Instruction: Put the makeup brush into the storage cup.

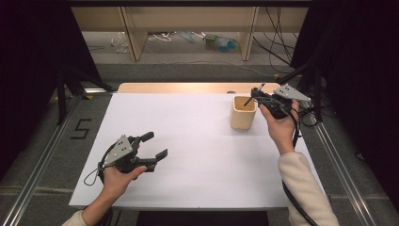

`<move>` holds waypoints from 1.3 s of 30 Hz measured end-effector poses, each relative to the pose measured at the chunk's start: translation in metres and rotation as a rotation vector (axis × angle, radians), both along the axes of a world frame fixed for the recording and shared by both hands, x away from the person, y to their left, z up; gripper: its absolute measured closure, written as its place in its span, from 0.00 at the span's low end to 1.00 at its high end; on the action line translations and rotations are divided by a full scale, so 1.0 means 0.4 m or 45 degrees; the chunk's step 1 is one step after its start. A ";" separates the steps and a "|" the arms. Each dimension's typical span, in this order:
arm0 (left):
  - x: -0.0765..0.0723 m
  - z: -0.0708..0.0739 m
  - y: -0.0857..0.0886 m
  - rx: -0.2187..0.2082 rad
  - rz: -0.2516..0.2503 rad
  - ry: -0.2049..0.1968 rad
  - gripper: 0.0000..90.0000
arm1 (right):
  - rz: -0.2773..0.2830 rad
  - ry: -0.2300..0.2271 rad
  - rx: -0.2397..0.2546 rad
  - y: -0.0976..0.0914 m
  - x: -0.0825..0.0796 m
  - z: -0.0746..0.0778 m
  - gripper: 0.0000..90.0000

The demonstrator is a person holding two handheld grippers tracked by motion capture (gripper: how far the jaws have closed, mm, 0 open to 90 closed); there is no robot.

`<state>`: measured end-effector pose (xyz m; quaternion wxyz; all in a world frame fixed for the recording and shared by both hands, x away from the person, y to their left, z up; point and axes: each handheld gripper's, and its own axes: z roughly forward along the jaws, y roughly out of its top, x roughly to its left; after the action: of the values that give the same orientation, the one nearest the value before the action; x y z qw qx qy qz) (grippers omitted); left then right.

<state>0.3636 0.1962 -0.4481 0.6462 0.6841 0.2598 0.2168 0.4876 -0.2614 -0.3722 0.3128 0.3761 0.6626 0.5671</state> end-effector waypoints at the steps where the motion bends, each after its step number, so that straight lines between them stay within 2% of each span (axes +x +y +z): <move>1: 0.000 0.000 0.000 0.000 -0.001 0.000 0.18 | 0.002 0.003 0.003 0.000 0.001 -0.001 0.93; 2: 0.000 0.000 0.000 0.000 -0.001 0.000 0.18 | -0.002 0.018 -0.011 -0.001 0.000 0.000 0.93; 3: 0.000 0.000 0.000 0.000 -0.002 0.000 0.18 | -0.004 0.003 -0.001 -0.001 0.003 -0.002 0.93; 15: 0.000 0.000 0.000 0.000 -0.001 0.000 0.18 | -0.014 0.021 -0.015 -0.001 0.008 -0.001 0.93; 16: 0.000 0.000 0.000 0.000 -0.001 0.000 0.18 | -0.013 0.007 -0.005 0.000 0.010 -0.003 0.93; 21: 0.000 -0.001 0.000 -0.001 -0.002 0.000 0.18 | -0.016 0.022 -0.015 0.000 0.014 -0.005 0.93; 22: 0.000 0.000 0.000 0.000 -0.002 0.000 0.18 | -0.020 0.009 -0.008 0.001 0.016 -0.007 0.93; 27: 0.000 0.000 0.000 0.000 -0.001 0.000 0.18 | -0.025 0.027 -0.029 0.001 0.020 -0.010 0.93; 34: 0.000 0.000 0.000 0.001 -0.002 0.000 0.18 | -0.031 0.012 -0.021 0.002 0.028 -0.017 0.93; 39: 0.000 -0.001 0.000 0.002 -0.002 0.001 0.18 | -0.028 0.029 -0.026 0.003 0.030 -0.018 0.93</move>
<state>0.3637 0.1960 -0.4484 0.6459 0.6848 0.2593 0.2160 0.4997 -0.2604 -0.3795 0.3152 0.3865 0.6678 0.5525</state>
